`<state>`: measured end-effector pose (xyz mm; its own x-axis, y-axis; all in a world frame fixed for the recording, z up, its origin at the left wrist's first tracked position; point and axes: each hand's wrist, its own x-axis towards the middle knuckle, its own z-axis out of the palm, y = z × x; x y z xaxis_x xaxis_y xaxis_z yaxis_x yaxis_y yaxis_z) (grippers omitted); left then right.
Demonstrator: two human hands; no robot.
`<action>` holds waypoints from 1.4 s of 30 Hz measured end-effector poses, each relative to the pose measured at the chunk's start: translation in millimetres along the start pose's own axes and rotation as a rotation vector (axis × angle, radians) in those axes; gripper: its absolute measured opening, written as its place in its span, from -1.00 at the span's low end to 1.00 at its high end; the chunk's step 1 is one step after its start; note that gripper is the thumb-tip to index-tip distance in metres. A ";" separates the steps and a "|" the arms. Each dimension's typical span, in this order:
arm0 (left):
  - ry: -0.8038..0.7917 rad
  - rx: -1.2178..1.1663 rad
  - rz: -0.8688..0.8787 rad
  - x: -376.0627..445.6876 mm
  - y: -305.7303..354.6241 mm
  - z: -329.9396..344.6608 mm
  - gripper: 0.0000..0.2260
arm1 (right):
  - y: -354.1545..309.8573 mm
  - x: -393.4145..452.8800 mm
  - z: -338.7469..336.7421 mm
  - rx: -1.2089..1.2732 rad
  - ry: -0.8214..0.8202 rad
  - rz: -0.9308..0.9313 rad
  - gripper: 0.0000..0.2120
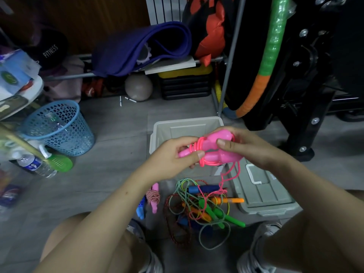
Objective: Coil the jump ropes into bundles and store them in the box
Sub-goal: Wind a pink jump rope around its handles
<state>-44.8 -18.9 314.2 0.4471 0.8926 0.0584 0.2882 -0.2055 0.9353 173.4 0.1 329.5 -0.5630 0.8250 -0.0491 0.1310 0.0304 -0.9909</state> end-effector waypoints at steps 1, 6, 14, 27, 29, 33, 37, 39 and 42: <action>0.009 -0.035 -0.010 0.1 0.1 1.3 -0.76 | 1.5 0.0 2.8 0.034 0.003 0.014 -0.46; 0.064 -0.154 -0.051 3.2 4.4 2.1 -0.62 | 10.1 5.1 12.3 0.268 0.061 0.012 -0.40; 0.179 -0.203 -0.185 15.2 5.1 -2.6 -0.88 | 19.3 4.5 43.3 0.246 0.230 0.027 -0.82; 0.214 -0.140 -0.109 19.9 1.7 1.1 -0.88 | 11.1 1.4 45.1 -0.399 0.485 0.098 -0.54; 0.229 -0.109 -0.099 20.6 -2.0 -3.6 -0.86 | 12.5 -1.7 43.3 -0.608 0.466 0.026 -0.55; 0.193 0.014 -0.063 19.6 -4.4 -10.2 -0.84 | 14.8 -3.3 32.9 -1.009 0.490 -0.116 -0.69; 0.135 0.145 -0.048 18.0 -7.7 -15.7 -0.83 | 7.3 -5.9 22.8 -1.110 0.430 -0.270 -0.64; 0.053 0.210 -0.037 17.8 -8.4 -15.2 -0.82 | 1.1 -3.9 17.2 -1.075 0.343 -0.327 -0.62; -0.077 0.295 -0.006 15.7 -7.4 -5.0 -0.79 | -0.9 1.5 12.6 -1.016 0.220 -0.406 -0.68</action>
<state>-44.1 -1.4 309.9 0.5041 0.8635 0.0159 0.5193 -0.3178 0.7933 162.1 -5.8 328.8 -0.5721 0.7278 0.3782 0.6330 0.6850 -0.3607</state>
